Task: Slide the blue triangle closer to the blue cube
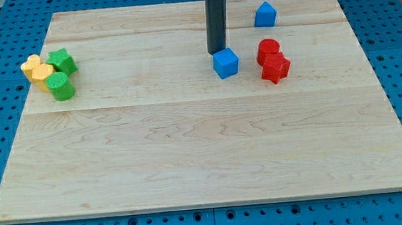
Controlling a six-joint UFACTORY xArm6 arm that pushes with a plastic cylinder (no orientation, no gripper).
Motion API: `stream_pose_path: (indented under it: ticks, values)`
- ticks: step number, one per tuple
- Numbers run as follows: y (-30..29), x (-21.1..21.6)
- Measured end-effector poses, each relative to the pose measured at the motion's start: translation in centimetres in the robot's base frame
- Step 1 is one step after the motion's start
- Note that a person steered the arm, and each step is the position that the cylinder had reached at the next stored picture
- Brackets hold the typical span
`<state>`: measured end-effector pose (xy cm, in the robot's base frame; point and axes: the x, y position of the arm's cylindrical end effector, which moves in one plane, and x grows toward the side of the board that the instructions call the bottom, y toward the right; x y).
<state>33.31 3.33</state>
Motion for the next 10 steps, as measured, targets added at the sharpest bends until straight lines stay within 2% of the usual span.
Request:
stream_pose_path:
  ticks: [2, 4, 5, 7, 8, 10]
  values:
    - [0.3, -3.1]
    - [8.8, -5.6]
    - [9.1, -5.7]
    - [20.6, -7.2]
    - [18.4, -12.5]
    - [13.7, -11.7]
